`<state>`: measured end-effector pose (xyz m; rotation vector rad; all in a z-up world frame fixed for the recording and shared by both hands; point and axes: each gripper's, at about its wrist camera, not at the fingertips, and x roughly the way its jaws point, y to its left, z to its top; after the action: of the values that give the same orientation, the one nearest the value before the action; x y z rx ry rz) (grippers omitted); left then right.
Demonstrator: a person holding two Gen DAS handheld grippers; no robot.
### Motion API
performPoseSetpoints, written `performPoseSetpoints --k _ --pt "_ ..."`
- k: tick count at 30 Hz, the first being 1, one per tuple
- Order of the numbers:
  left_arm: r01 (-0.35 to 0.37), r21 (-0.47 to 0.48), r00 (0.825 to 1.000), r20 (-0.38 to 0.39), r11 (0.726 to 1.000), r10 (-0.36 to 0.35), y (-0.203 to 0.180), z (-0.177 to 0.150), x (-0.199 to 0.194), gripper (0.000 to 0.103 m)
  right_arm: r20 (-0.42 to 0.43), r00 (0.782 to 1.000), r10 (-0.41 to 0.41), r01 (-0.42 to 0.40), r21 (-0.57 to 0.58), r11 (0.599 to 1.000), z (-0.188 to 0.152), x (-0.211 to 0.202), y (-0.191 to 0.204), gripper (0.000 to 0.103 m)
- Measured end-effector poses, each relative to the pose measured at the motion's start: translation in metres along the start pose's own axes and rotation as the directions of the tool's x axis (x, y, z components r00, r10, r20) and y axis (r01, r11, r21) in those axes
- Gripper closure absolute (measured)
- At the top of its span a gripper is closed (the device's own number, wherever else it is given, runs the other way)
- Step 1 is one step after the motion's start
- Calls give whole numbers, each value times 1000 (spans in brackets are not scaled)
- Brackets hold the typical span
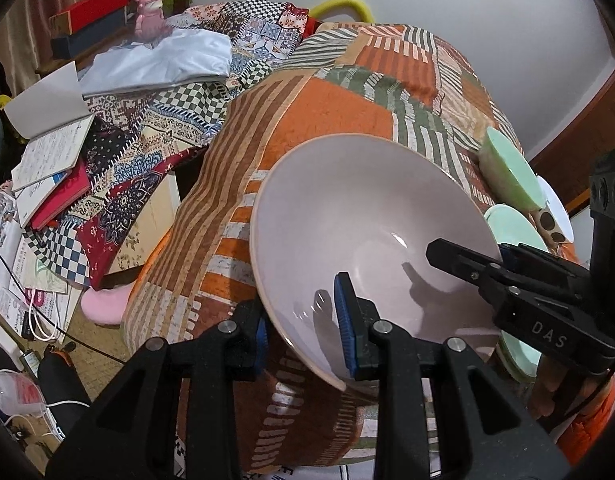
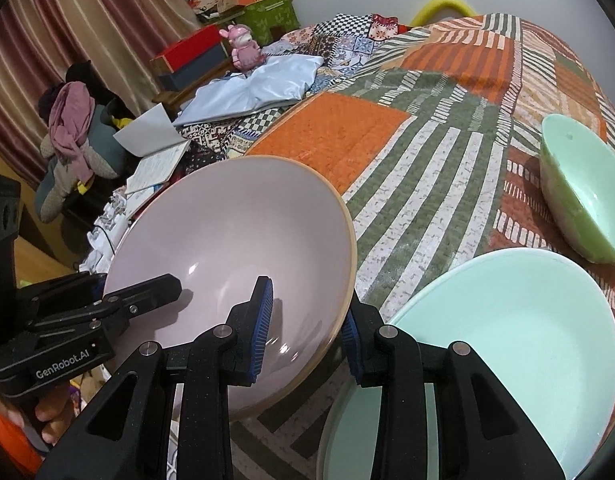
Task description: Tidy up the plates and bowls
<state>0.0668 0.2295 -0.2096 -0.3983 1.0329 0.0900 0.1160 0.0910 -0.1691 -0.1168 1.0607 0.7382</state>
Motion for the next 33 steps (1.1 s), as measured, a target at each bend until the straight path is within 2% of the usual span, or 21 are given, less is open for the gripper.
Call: performPoseSetpoints --k 11,13,17,20,27,29,33 --pt "-73 31 996 53 997 71 -2 1 -28 74 56 998 -6 7 -11 1000 -2 -24 -6 71" --pt "-83 39 994 72 996 80 -5 3 -36 74 71 997 -8 9 -9 1000 -3 -31 -9 67" --pt "-97 72 988 126 993 87 -18 7 -53 64 104 994 -23 23 -3 1000 -3 -46 -17 66" --pt "-98 105 984 158 990 80 -32 11 -62 62 133 990 -36 35 8 999 -3 -60 -26 64" --pt "-59 180 980 200 982 23 -74 24 -69 53 206 971 -118 114 31 993 -1 -91 -49 51" --pt "-52 205 978 210 977 8 -88 29 -68 41 223 965 -139 133 44 990 -1 -98 -59 48" --pt "-22 235 975 218 972 -31 -115 41 -61 34 235 955 -181 166 79 983 -3 -109 -84 47"
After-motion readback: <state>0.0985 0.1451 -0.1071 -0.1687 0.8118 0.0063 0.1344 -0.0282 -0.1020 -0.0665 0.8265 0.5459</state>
